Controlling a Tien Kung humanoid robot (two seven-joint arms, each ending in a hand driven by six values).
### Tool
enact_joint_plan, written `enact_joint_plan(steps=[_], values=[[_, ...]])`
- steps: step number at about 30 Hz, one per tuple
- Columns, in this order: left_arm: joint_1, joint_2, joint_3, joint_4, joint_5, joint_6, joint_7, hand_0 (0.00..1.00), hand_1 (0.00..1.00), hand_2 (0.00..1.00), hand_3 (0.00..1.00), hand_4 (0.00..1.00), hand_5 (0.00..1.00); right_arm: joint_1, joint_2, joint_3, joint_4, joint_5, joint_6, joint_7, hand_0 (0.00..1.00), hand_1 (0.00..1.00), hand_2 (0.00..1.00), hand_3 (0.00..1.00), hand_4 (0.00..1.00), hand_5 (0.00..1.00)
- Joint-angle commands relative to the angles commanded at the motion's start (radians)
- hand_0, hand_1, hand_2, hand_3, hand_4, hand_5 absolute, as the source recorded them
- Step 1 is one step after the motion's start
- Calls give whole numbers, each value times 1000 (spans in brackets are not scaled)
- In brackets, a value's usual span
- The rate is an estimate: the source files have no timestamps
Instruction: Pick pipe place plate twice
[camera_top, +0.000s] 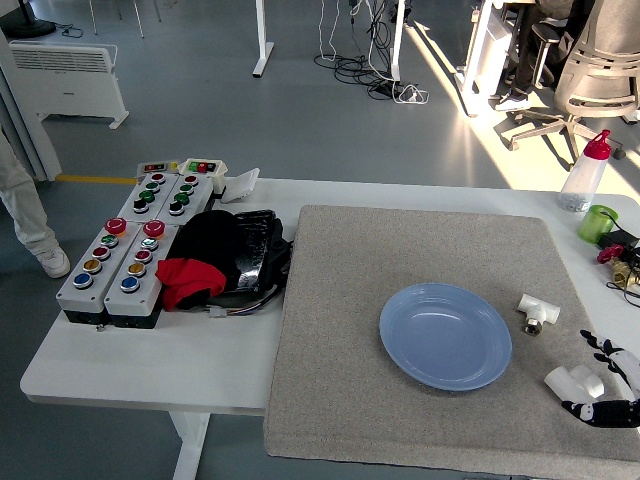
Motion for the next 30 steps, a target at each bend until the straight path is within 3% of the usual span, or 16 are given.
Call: enact_joint_plan(steps=[3,6,7,12,13,18,19,21,24,25,30], values=[[0,0,0,0,-1,1,0,584,578,584,484,408,998,2,2,-6,-5,-1,-7,-4,998,951,998,998,885,310],[-1,0,0,0,0,0,0,584,578,584,484,408,998,6,5,-19,-14,-2,-40,-11,998,951,998,998,885,310],[-1,0,-1,0,1,0,1,584,578,584,484,408,998,7,5,-23,-17,-4,-54,-9,933,870,996,967,841,304],[-1,0,-1,0,1,0,1,584,578,584,484,408,998,9,7,-34,-22,-5,-117,10,933,870,996,967,841,304],[-1,0,-1,0,2,0,1,584,578,584,484,408,998,9,7,-35,-22,-8,-119,6,730,713,827,884,665,151],[0,0,4,0,-3,-1,1,584,578,584,484,408,998,11,7,-41,-21,-3,-101,-27,730,713,827,884,665,151],[0,0,4,0,-4,-1,1,584,578,583,484,409,998,10,8,-43,-21,-5,-98,-34,614,626,698,822,621,133],[0,0,5,0,-4,-1,1,584,578,583,484,409,998,10,8,-44,-22,-7,-98,-39,614,626,698,822,621,133],[-1,0,4,0,-4,-1,1,584,578,583,484,409,998,10,8,-48,-24,-9,-147,-22,614,626,698,822,621,133],[-1,0,3,0,-4,-1,1,584,578,583,484,410,998,10,8,-49,-24,-8,-161,-16,451,521,599,758,512,120],[-1,0,2,0,-1,-2,2,584,578,583,484,410,998,13,9,-51,-24,-7,-197,9,451,521,599,758,512,120]])
